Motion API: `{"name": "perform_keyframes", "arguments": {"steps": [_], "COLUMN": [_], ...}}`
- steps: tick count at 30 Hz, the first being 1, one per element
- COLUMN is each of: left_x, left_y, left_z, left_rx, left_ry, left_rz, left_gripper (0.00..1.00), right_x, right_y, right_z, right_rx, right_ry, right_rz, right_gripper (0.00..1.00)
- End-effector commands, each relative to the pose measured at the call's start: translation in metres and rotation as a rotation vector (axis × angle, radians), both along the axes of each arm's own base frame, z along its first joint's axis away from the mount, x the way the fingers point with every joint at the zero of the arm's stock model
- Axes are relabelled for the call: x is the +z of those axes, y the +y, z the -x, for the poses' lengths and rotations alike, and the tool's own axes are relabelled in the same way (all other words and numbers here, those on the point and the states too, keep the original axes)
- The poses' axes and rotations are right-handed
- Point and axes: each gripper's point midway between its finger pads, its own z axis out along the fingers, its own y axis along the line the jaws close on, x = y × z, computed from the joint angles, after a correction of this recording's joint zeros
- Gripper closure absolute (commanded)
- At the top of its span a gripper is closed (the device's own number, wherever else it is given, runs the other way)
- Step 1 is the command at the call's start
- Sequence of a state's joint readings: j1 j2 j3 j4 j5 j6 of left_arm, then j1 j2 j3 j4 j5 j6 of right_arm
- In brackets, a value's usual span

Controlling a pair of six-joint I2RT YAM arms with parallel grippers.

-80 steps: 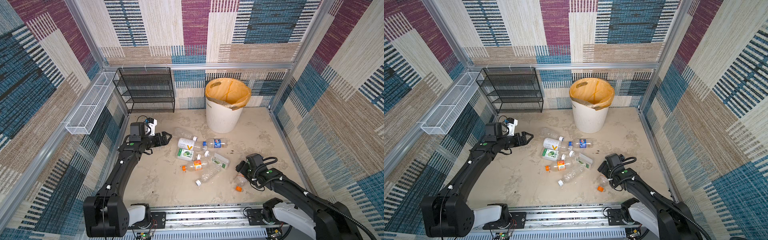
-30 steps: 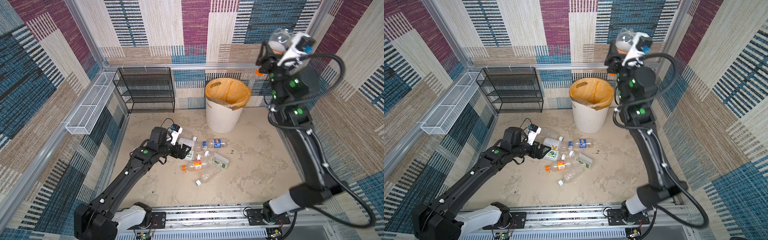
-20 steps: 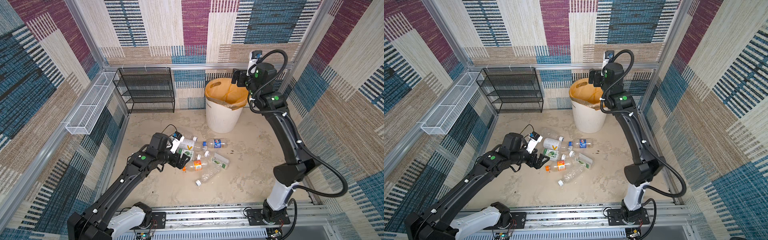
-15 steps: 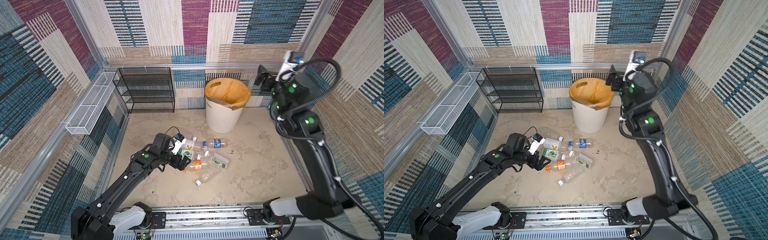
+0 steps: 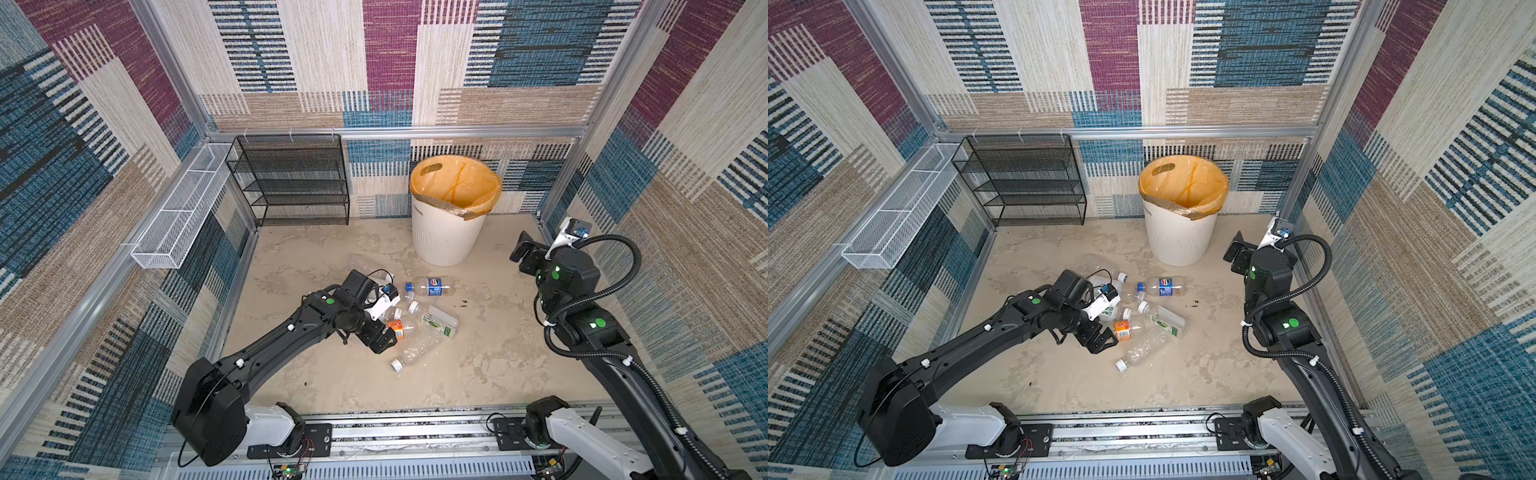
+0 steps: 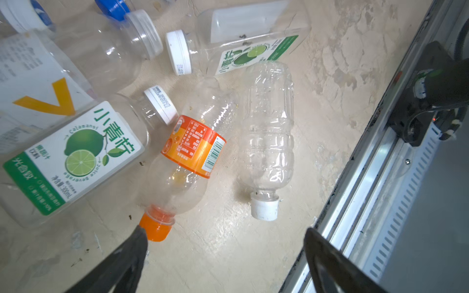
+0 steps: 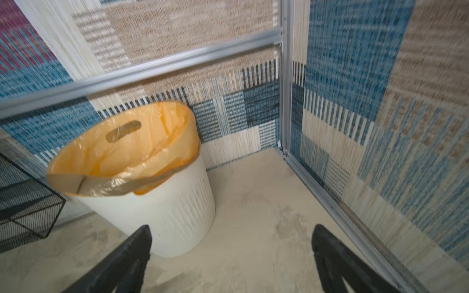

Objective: Throw the plastic bottles in the bin
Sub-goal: Throw the plastic bottle into the trash bin, then pick up the plastic bottle from the center of the table.

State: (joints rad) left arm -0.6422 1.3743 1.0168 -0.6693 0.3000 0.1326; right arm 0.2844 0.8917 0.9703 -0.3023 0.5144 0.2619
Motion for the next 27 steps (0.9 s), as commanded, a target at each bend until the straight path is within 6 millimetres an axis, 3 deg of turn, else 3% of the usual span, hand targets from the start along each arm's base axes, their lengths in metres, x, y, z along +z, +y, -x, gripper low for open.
{"name": "perform_keyframes", "arguments": {"steps": [1,6,12,27], "left_x": [-0.006,-0.022,-0.039,-0.075], "left_y": [-0.008,-0.018,-0.028,-0.026], "left_z": [-0.012,-0.023,-0.024,-0.03], "left_rx": [-0.012,-0.007,-0.033,0.01], "left_ry": [-0.018,0.014,0.072,0.136], "left_rz": [-0.009,-0.026,-0.064,-0.152], "left_gripper": [0.04,0.05,0.07,0.16], "right_x": [-0.037,-0.091,-0.133,-0.142], "right_y": [0.011,0.036,0.049,0.04], "right_z": [-0.006,-0.012,-0.009,-0.012], "right_rx": [0.054,0.198,0.269,0.269], "right_ry": [0.08,0.188,0.268,0.267], "right_rz": [-0.093,-0.175,-0.229,-0.231], "right_gripper": [0.01,0.0,0.01,0.01]}}
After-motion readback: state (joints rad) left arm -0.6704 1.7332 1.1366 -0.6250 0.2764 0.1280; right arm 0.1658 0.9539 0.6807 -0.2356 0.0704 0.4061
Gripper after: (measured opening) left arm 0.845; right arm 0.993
